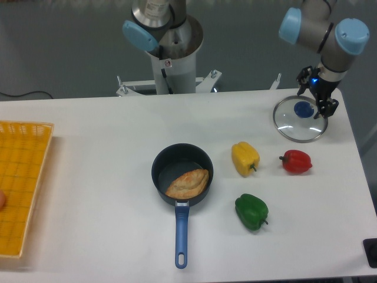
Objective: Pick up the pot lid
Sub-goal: 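Lower the gripper around the blue knob of the glass lid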
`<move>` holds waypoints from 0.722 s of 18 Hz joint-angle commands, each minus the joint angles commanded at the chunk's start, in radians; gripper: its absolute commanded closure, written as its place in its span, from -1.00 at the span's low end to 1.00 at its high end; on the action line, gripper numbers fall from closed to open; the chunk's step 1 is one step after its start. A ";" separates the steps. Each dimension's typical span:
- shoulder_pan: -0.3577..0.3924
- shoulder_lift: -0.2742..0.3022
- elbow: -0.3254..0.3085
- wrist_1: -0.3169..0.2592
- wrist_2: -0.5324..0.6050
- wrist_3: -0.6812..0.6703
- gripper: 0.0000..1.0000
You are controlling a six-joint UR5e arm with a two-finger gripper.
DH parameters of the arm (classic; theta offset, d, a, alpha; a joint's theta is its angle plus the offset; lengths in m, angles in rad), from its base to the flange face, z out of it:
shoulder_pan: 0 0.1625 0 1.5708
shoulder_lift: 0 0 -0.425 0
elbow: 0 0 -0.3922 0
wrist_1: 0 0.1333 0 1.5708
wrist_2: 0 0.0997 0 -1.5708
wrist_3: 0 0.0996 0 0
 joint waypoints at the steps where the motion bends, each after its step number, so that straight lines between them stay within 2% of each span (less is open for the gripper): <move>1: -0.003 0.000 -0.002 0.000 0.000 -0.003 -0.99; 5: -0.006 0.002 -0.026 0.040 -0.002 -0.012 -0.99; 10: -0.005 0.002 -0.037 0.045 -0.002 -0.012 -0.99; 13: -0.003 0.002 -0.064 0.090 -0.002 -0.012 -0.99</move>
